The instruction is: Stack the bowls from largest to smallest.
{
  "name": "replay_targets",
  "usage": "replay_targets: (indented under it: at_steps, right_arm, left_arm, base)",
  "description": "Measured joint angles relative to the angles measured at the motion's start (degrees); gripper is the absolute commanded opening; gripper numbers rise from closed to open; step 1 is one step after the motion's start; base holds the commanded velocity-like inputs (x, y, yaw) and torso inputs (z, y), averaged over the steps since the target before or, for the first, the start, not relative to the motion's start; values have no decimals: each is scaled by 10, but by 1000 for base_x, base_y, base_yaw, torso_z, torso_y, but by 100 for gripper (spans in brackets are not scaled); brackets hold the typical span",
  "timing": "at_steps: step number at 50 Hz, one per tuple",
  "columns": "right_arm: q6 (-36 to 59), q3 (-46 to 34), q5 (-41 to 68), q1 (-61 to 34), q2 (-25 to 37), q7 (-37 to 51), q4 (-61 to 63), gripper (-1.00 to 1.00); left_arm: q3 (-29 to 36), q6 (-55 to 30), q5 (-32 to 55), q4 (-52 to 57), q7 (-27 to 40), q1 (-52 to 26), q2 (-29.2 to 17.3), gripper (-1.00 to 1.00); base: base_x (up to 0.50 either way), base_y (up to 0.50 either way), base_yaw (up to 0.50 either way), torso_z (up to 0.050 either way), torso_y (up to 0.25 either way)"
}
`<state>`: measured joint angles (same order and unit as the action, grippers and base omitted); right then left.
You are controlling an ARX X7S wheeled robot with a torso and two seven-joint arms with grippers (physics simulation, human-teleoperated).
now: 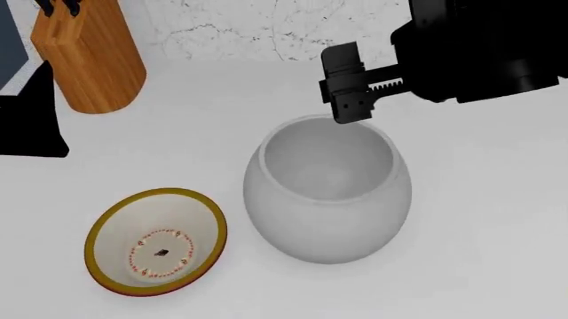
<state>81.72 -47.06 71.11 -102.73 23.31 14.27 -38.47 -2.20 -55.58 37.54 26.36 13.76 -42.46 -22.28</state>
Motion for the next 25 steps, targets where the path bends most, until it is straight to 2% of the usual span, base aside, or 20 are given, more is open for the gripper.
replay_targets:
  at_steps: [25]
  right_arm:
    - [-131, -109, -105, 13, -82, -164, -187, 100]
  left_arm:
    - [5, 11, -2, -6, -1, 8, -5, 100]
  base:
    - [0, 0, 0, 0, 0]
